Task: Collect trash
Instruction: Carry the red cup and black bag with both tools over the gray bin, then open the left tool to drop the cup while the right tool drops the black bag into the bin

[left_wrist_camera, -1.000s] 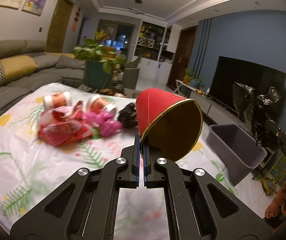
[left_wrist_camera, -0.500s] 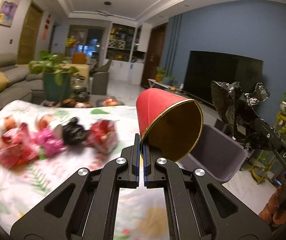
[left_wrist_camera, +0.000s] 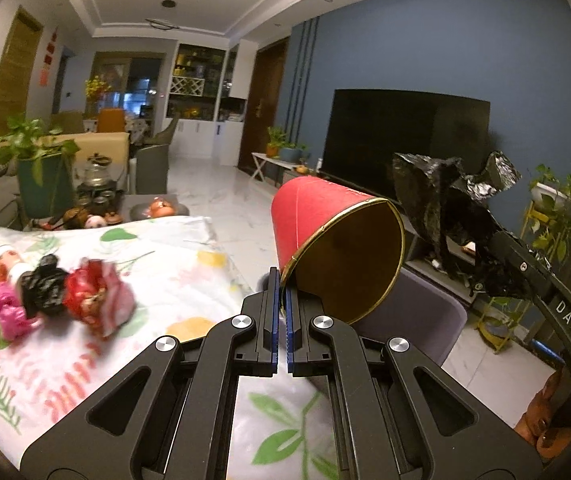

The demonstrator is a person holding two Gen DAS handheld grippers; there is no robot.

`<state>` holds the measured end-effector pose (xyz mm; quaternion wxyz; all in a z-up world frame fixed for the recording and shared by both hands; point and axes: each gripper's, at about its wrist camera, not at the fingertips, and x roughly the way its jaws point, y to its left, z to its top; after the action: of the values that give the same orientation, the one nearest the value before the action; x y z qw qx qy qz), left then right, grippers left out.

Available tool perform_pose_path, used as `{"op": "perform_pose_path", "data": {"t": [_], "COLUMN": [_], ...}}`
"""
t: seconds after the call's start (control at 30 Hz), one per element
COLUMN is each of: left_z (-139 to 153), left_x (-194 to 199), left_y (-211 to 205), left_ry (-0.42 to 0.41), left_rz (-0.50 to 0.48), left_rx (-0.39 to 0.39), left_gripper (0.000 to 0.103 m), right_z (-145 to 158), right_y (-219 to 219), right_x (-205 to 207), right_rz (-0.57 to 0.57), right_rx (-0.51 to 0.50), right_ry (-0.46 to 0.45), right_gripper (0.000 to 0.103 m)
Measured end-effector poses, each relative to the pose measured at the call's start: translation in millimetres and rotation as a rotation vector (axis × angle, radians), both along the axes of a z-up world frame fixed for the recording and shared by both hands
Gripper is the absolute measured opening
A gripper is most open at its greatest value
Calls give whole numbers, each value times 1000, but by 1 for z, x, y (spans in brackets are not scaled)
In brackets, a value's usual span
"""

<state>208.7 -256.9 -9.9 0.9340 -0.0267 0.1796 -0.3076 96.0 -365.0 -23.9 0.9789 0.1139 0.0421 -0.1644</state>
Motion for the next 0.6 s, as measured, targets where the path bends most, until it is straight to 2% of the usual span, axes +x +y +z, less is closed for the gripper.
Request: {"op": "perform_pose_path", "data": {"t": [0.27,0.6], "left_z": [-12,-25], "left_x": [16,25], "left_y": [-32,-46], "left_ry": [21,37], "left_rz": [-28,-54], "left_rx": [24,45], "left_gripper": [2,2], "right_z": [-3,-1], "right_y": [-9,-15], "right_x": [7,15], "right_rz": [-30,-28], "right_rx": [2,9], "right_ry": [15,37], "right_gripper": [7,7]}}
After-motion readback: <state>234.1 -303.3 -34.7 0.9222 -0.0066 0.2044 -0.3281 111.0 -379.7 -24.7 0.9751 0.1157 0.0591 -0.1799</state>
